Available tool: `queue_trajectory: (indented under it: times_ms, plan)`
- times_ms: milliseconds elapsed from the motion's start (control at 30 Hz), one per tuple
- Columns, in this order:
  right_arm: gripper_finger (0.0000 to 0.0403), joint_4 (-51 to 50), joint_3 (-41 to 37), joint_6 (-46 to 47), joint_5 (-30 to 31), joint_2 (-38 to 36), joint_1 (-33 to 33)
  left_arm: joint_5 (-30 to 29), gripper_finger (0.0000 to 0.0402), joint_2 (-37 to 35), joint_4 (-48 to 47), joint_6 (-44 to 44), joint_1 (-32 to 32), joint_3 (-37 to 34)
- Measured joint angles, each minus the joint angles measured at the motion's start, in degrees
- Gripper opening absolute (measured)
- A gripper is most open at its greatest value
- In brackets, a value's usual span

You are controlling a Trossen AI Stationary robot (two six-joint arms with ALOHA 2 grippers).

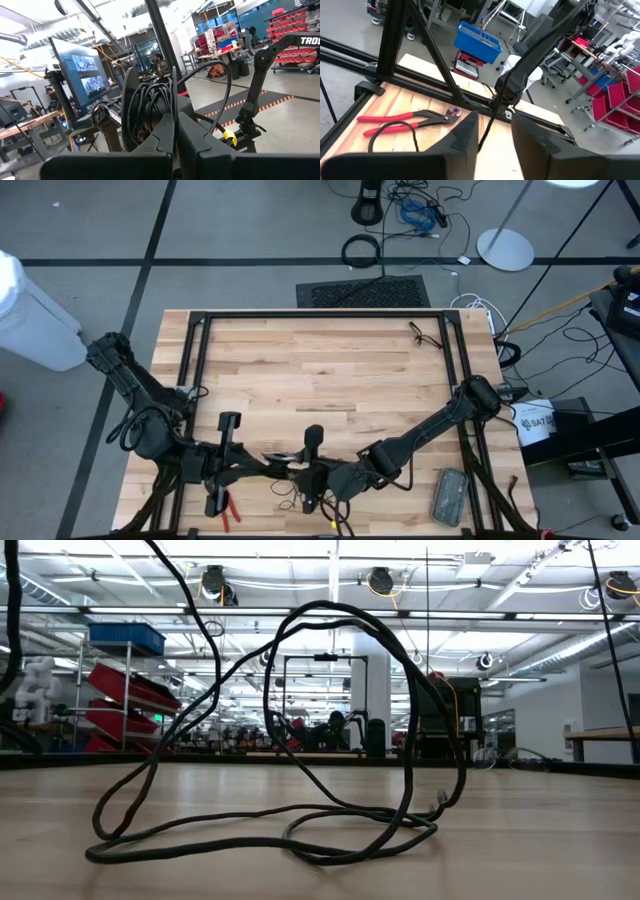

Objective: Coil cords
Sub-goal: Coil the black wire onto the black spool

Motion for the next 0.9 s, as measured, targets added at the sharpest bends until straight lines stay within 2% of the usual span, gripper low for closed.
queue_trajectory:
  times_ms: [200,333,400,600,667,900]
  plan:
    - [0.0010,-0.1,0.0,-1.8,3.0,0.0,0.3,-4.4,0.0008,0.0,-0.2,0.0,0.0,0.0]
    - [0.0005,-0.2,0.0,-1.8,3.2,0.0,0.5,-4.7,0.0008,0.0,-0.2,0.0,0.0,0.0]
    - [0.0002,-0.4,0.0,-2.1,3.2,0.0,0.5,-7.0,0.0008,0.0,0.0,0.0,0.0,0.0]
    - [0.0001,-2.1,0.0,-3.5,7.5,-0.3,0.7,-24.7,0.0008,0.0,-1.1,2.6,0.1,0.0]
    - [0.0001,-2.8,0.0,-3.9,8.5,-0.5,0.8,-28.5,0.0008,0.0,-2.2,2.7,0.6,0.0]
    - [0.0000,-12.7,0.0,-1.0,12.1,-2.6,0.3,-29.2,0.0008,0.0,-2.9,1.1,0.3,0.0]
